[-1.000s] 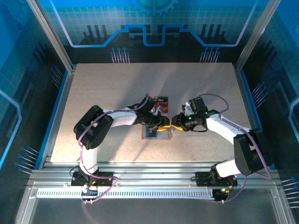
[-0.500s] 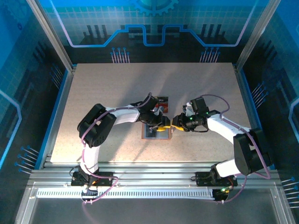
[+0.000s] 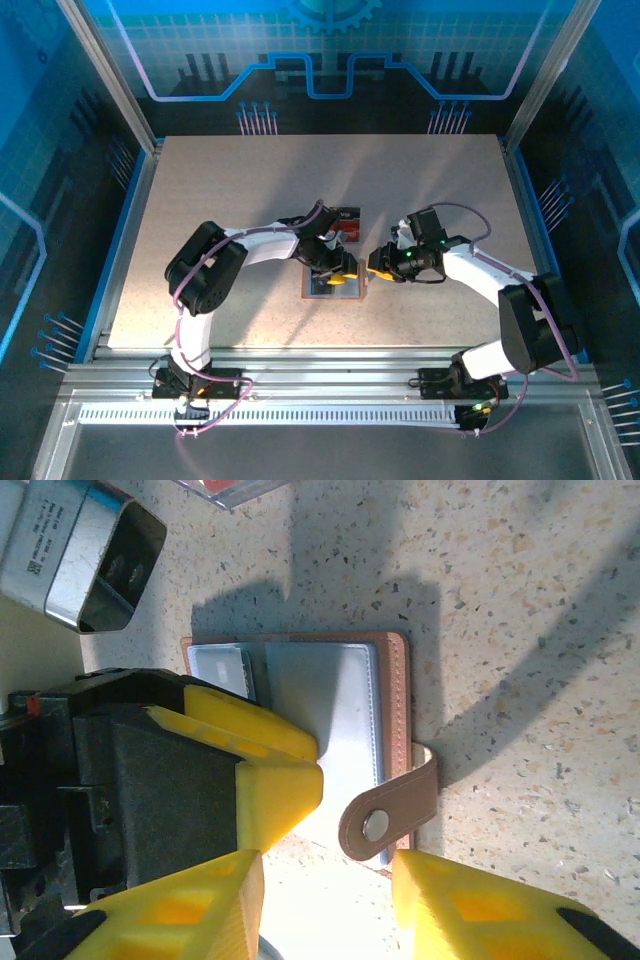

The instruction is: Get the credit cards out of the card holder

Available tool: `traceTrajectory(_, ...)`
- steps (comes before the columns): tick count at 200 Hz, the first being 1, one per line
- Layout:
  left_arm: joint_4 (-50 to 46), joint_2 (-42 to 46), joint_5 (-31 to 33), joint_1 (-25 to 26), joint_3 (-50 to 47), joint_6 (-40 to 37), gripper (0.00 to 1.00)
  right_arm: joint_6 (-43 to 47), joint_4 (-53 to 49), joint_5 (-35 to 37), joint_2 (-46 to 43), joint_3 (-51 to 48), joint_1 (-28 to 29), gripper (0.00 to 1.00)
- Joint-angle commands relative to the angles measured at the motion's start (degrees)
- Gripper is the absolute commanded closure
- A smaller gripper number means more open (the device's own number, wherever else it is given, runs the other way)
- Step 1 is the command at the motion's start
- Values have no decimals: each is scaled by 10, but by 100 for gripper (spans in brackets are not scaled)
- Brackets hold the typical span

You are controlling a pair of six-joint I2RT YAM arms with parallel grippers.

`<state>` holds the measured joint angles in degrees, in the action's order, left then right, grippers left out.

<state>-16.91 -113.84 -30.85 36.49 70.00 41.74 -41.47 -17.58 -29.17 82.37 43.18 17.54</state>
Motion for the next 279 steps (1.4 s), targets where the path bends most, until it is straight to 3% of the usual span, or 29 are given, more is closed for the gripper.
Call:
traceTrajectory(1, -26, 0, 12, -3, 12, -16, 60, 9, -19, -9, -5, 16, -7, 61)
traceTrajectory(121, 24, -21, 22, -12, 15, 12, 60, 10, -30, -7, -13, 26, -8, 61)
traceTrajectory(206, -17, 41, 36, -17, 45, 0, 59, 10, -32, -11, -8, 48, -1, 61)
traceTrajectory(279, 4, 97, 44, -48, -32, 7, 59, 7, -22, -14, 50, 103, 36, 61)
